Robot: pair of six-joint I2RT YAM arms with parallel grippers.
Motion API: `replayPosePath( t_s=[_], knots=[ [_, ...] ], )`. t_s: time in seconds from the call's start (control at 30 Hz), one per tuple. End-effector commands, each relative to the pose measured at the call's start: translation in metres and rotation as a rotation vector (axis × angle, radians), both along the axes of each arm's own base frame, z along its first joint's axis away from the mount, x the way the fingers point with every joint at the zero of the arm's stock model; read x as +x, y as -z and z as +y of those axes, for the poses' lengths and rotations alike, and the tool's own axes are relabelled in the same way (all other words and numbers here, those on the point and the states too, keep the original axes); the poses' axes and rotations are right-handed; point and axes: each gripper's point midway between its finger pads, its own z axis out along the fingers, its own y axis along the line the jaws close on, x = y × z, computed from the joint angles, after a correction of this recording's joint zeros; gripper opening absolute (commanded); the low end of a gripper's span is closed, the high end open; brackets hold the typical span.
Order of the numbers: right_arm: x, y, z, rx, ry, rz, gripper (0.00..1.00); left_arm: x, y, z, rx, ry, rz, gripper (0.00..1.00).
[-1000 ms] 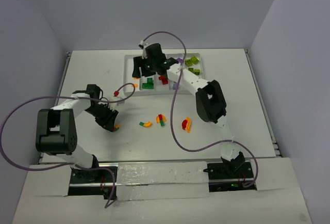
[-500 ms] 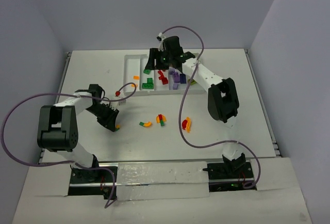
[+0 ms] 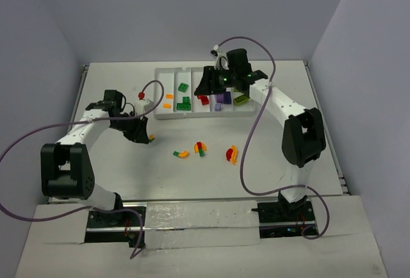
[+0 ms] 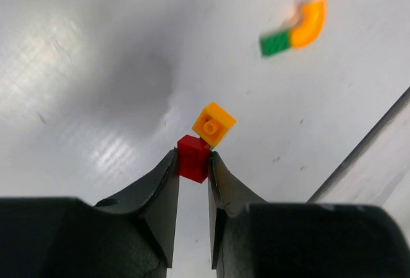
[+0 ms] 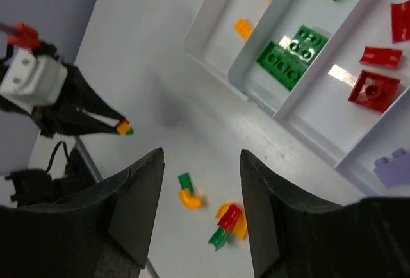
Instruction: Sort the legos into containers by color
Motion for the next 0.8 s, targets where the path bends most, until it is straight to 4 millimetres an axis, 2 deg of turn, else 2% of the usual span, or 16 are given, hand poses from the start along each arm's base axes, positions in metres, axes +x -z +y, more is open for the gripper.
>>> replayPosePath(
  t_s=[0.0, 0.13, 0.2, 0.3, 0.43, 0.63, 0.77],
  knots=[
    [-0.049, -0.053, 0.010, 0.163, -0.213, -0.076, 0.58, 0.026, -0.053, -0.040, -0.177, -0.033, -0.113, 0.00],
    [-0.074, -0.066, 0.013, 0.243, -0.291, -0.055, 0.58, 0.033, -0.074, -0.061, -0.259, -0.067, -0.163, 0.00],
    [-0.083, -0.069, 0.014, 0.272, -0.310, -0.054, 0.58, 0.031, -0.087, -0.073, -0.324, -0.088, -0.154, 0.00],
    [-0.097, -0.069, 0.021, 0.287, -0.343, -0.048, 0.52, 0.033, -0.109, -0.090, -0.438, -0.126, -0.143, 0.00],
    [-0.116, -0.062, 0.033, 0.296, -0.401, -0.020, 0.43, 0.029, -0.128, -0.105, -0.538, -0.121, -0.123, 0.00],
    [-0.133, -0.052, 0.047, 0.295, -0.455, -0.003, 0.41, 0.023, -0.140, -0.117, -0.601, -0.092, -0.091, 0.00],
    [-0.135, -0.048, 0.056, 0.273, -0.474, -0.005, 0.41, 0.020, -0.142, -0.122, -0.626, -0.077, -0.070, 0.00]
  ],
)
